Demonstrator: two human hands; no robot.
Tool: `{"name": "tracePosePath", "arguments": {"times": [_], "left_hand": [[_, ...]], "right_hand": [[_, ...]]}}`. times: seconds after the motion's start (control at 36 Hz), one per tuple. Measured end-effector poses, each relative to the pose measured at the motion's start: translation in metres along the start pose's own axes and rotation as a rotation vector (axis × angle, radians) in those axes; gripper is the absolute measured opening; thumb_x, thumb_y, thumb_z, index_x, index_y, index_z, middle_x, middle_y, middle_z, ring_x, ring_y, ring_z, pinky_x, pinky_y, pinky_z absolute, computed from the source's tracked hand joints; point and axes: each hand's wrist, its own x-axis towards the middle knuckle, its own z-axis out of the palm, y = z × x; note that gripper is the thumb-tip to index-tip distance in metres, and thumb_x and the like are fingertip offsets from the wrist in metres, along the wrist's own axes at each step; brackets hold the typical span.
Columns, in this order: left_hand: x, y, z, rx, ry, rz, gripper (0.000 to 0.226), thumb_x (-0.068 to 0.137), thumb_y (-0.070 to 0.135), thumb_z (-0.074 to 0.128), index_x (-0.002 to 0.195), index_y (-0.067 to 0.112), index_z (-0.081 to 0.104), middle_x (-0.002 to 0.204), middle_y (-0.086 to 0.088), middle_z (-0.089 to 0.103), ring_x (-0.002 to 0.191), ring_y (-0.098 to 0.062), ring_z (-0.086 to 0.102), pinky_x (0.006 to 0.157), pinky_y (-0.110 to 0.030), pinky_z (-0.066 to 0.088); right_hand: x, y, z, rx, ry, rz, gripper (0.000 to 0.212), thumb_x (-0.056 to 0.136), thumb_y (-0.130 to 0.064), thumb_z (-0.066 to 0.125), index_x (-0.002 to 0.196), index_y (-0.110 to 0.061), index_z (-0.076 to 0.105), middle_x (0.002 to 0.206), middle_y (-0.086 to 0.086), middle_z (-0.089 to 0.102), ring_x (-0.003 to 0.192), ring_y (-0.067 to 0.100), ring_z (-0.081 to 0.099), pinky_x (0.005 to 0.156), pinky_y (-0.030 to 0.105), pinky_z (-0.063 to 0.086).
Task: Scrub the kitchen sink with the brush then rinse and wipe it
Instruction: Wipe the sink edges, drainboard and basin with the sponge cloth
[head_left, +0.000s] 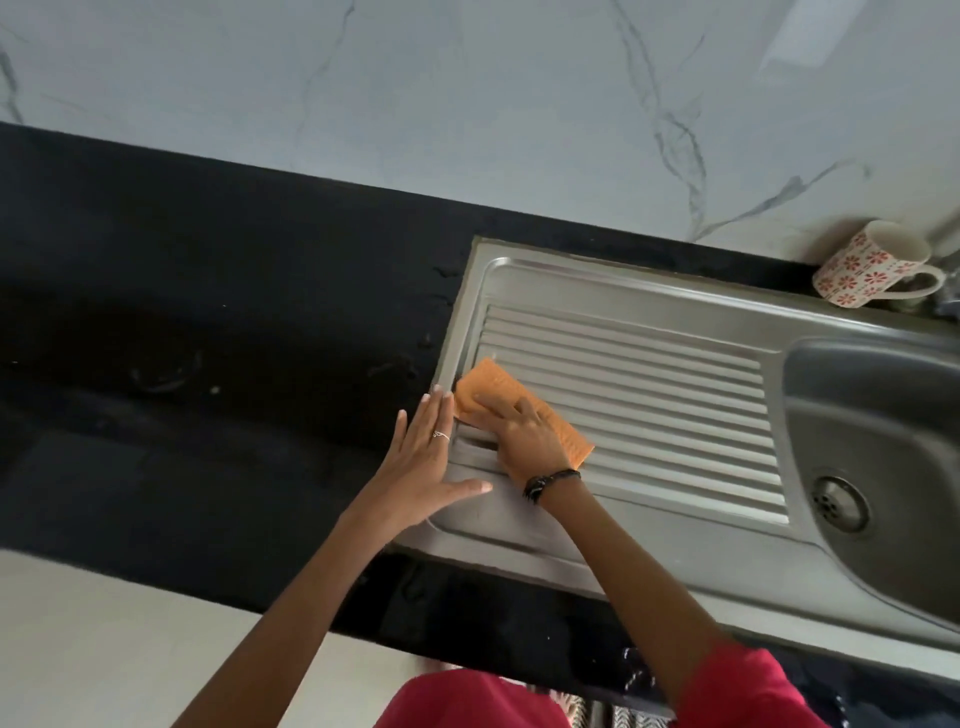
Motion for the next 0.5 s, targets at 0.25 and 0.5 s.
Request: {"name": "tracePosePath", "arguments": {"times": [0.25,0.5], "left_hand": [[-0.006,0.057,0.030,0.020,0.005,-0.035,0.107,0.085,0.061,0.047,0.136,0.016,-0.035,0.142,0.002,-0.041,0.129,-0.008,-0.038,0.107,-0.030,-0.023],[-0.004,0.127,0.078,0.031,0.004,-0.004,0.105,0.087,0.057,0.049,0.137,0.015,-0.033,0.148,-0.001,-0.037,0.132,-0.008,-0.035,0.108,-0.030,-0.024]], "right_hand": [[-0.057,0.081,-0.019,0.016,-0.019,0.011,0.068,0.085,0.003,0.038,0.130,-0.047,0.045,0.148,-0.024,0.028,0.129,0.022,0.032,0.111,0.040,0.022],[-0.137,0.183,-0.040,0.056,0.051,0.203,0.079,0.074,0.009,0.038,0.129,-0.047,0.047,0.145,-0.024,0.034,0.119,0.026,0.039,0.107,0.036,0.029]]}}
